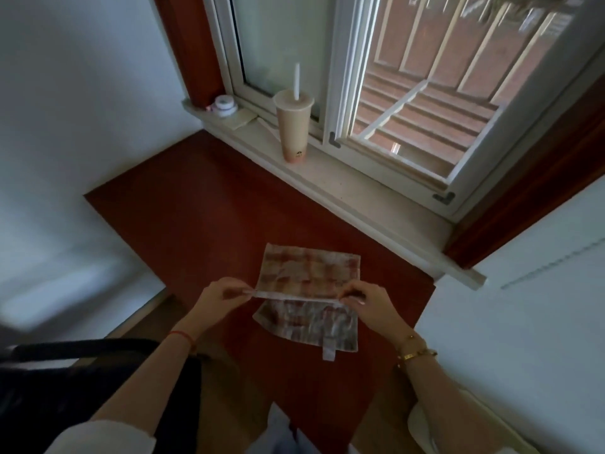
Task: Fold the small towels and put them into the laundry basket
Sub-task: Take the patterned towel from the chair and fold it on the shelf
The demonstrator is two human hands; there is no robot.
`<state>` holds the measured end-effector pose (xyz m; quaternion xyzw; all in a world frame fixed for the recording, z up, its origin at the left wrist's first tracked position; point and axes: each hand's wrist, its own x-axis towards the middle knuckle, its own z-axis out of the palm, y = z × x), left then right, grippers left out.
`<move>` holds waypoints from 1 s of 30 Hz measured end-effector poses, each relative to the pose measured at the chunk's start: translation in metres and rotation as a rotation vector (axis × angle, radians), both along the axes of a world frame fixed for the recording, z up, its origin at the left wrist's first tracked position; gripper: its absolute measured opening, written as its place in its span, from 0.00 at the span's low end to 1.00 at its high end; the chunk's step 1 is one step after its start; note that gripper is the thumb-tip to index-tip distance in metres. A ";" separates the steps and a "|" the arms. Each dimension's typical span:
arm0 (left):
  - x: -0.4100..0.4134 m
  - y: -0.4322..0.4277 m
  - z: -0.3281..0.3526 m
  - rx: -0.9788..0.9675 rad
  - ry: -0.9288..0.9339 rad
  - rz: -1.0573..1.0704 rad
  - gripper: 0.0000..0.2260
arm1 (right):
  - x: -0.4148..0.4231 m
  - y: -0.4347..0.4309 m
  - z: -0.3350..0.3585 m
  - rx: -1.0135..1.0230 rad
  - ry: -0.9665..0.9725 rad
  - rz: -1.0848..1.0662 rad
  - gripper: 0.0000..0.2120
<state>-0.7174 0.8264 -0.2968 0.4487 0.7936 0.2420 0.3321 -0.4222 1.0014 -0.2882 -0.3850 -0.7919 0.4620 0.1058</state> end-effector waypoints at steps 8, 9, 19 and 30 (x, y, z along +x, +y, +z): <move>0.015 -0.018 -0.051 -0.068 0.089 -0.124 0.07 | 0.021 -0.047 -0.060 0.038 -0.258 0.048 0.04; 0.014 -0.017 -0.055 -0.072 0.109 -0.133 0.08 | 0.021 -0.049 -0.063 0.049 -0.278 0.060 0.04; -0.011 0.057 -0.048 0.082 0.213 -0.015 0.16 | -0.035 0.022 -0.049 0.251 -0.283 -0.244 0.09; -0.036 0.154 -0.047 -0.071 0.192 -0.185 0.18 | -0.076 0.088 -0.061 0.309 -0.557 -0.164 0.18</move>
